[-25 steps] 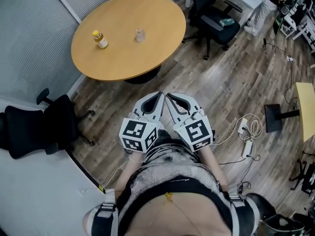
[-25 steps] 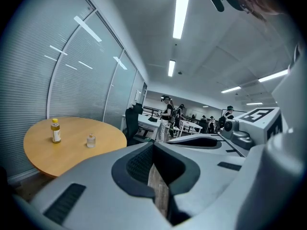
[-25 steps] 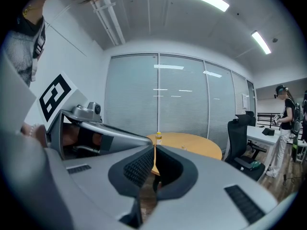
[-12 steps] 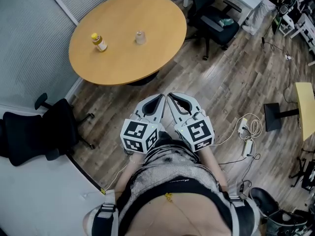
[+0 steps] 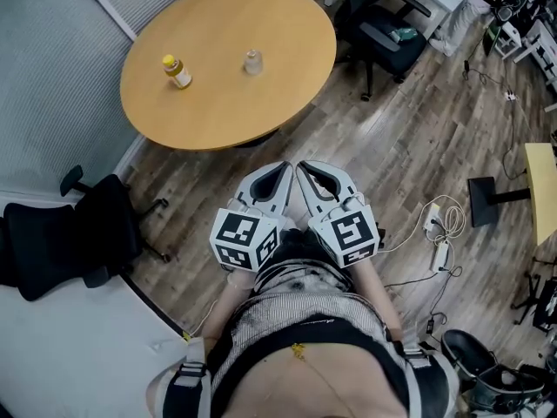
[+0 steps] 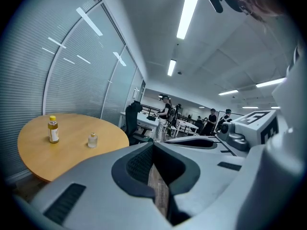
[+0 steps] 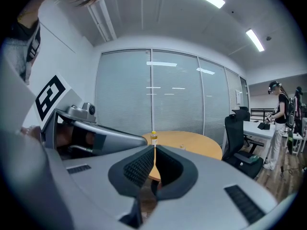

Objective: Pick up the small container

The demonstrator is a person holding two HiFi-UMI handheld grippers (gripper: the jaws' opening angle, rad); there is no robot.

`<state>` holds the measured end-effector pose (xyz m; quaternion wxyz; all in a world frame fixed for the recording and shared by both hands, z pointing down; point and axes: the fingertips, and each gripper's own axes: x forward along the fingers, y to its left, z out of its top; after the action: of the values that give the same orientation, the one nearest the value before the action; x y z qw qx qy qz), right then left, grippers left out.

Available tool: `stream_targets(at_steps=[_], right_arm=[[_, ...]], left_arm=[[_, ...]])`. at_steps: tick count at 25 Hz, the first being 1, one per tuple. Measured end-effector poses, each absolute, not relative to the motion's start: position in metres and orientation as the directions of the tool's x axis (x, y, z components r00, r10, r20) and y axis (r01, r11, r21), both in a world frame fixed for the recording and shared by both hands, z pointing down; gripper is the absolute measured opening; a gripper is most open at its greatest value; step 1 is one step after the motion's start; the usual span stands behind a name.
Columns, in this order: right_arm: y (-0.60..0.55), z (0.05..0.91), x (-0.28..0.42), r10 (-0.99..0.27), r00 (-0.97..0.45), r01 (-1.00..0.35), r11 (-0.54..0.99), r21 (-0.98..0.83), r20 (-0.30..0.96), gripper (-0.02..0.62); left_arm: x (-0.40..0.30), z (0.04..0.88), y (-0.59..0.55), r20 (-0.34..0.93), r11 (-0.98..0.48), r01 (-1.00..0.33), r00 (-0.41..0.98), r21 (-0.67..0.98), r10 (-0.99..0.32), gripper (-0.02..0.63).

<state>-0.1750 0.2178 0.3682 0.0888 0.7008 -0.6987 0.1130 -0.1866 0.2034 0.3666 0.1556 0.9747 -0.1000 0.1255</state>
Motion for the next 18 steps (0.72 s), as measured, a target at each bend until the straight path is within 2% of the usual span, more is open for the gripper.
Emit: stream_targets(at_steps=[10,18], right_arm=[[0.192,0.368,-0.16,-0.959,-0.019,-0.999,0.007,-0.042,0.283,0.025],[0.16,0.365,-0.124,-0.96,-0.056,-0.998,0.047,-0.04,0.273,0.025]], left_arm=[[-0.178,0.37,0.181,0.284,-0.917,-0.263,0.942,0.298,-0.178,0.018],[-0.144,0.367,0.15,0.284,-0.907,-0.303,0.933,0.292,-0.22,0.018]])
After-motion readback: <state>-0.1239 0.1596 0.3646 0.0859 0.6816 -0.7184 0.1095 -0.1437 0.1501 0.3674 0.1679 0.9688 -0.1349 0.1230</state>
